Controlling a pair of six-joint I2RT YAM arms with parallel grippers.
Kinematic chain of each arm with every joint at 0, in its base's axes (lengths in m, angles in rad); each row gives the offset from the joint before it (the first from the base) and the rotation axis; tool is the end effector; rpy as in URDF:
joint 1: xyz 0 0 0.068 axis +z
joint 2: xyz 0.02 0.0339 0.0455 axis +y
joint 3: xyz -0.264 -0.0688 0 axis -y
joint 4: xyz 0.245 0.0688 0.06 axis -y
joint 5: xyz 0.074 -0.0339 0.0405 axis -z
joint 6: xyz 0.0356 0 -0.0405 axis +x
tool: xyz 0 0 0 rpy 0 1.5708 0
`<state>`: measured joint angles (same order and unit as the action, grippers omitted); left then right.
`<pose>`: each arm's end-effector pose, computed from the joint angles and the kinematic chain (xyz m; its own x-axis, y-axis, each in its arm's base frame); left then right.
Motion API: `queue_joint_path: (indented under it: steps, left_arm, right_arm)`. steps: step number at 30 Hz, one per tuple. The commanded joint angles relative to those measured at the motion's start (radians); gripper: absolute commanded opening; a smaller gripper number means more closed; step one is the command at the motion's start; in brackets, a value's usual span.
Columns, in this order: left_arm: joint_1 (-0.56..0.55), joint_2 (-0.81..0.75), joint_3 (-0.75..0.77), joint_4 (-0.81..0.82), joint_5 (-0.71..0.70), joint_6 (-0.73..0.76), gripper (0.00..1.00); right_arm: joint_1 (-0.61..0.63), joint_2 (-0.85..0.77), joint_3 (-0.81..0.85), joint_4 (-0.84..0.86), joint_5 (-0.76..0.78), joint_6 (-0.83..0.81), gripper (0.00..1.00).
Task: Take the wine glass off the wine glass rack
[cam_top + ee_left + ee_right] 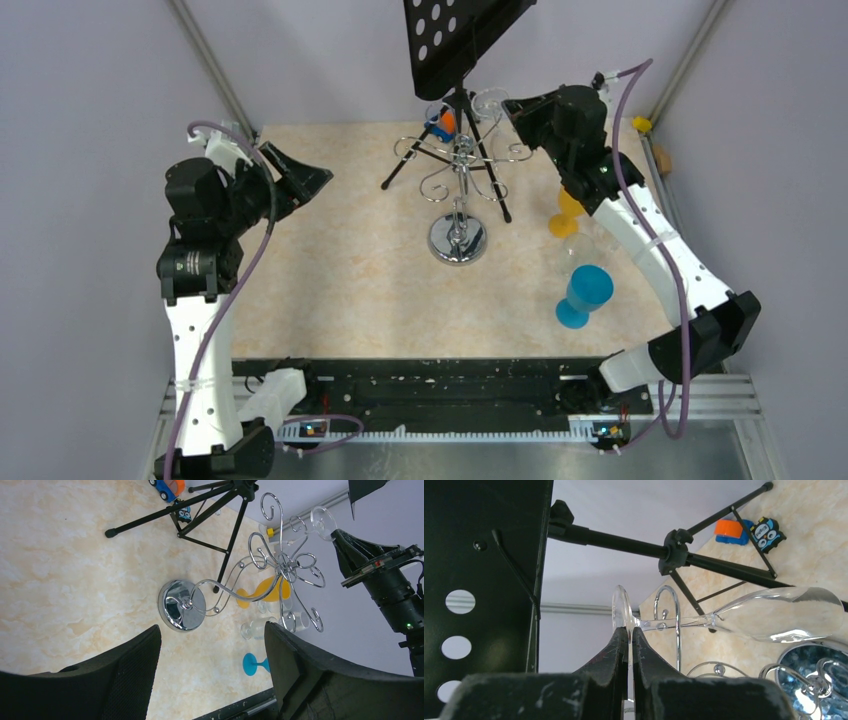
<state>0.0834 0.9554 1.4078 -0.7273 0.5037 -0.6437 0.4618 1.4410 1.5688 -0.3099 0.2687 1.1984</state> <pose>0.1638 -0.0035 0.4616 -0.4504 -0.5651 -0.6912 0.1496 0.7155 -0.6824 0.2976 0.1376 0.4464 -0.2414 0.8830 -0.4026 0.0798 0.4315 0.8986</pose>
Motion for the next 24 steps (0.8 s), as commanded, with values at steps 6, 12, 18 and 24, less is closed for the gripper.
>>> queue_joint_path:
  steps: [6, 12, 18, 24]
  left_arm:
    - [-0.001, -0.019, 0.011, 0.012, 0.000, 0.006, 0.79]
    - [-0.001, -0.027, 0.007, 0.009, -0.004, 0.006, 0.79]
    - [-0.001, -0.029, 0.006, 0.008, -0.007, 0.005, 0.79]
    - [0.000, -0.026, 0.005, 0.008, -0.008, 0.006, 0.79]
  right_arm:
    - [-0.006, -0.038, 0.010, 0.076, -0.153, 0.070, 0.00]
    - [-0.003, 0.006, 0.004, 0.131, -0.182, 0.084, 0.00]
    - [0.003, 0.073, 0.056, 0.146, -0.180, 0.067, 0.00]
    - [0.010, 0.113, 0.091, 0.195, -0.124, 0.013, 0.00]
